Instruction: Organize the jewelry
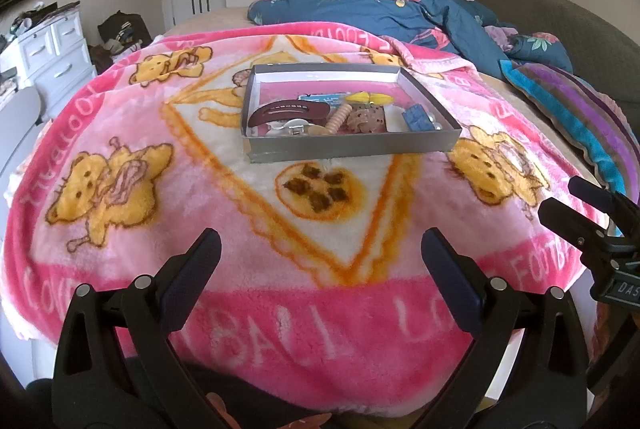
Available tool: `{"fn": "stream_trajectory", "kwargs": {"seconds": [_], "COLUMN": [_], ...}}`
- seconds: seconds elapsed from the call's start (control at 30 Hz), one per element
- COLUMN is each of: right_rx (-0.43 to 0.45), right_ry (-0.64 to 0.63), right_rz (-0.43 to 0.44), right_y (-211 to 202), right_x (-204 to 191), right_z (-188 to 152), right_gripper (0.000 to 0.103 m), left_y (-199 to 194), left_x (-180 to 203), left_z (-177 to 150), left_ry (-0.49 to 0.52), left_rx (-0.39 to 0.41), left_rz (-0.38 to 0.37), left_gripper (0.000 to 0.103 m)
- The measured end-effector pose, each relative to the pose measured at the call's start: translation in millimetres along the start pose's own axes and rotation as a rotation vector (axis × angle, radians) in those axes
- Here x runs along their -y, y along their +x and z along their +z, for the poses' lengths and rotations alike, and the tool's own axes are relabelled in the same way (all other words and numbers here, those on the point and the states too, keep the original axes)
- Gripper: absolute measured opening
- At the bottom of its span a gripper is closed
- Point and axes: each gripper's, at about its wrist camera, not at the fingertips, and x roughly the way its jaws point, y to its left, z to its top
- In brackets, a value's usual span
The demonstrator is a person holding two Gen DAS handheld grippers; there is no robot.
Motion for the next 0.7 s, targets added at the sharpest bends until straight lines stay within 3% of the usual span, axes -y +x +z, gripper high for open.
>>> {"fn": "stream_trajectory", "kwargs": {"seconds": [0.7], "right_rx": [-0.013], "right_ry": [0.009], "right_rz": [-0.017], "right_y": [2.7], "right_x": [4.9], "right_z": [-3.2], "right_gripper": [0.099], "left_y": [5.0], "left_x": [2.2], "left_z": [0.1], "left_ry": [0.009], "left_rx": [-0.012], "left_rz": [0.008], "left_gripper": [0.094]}}
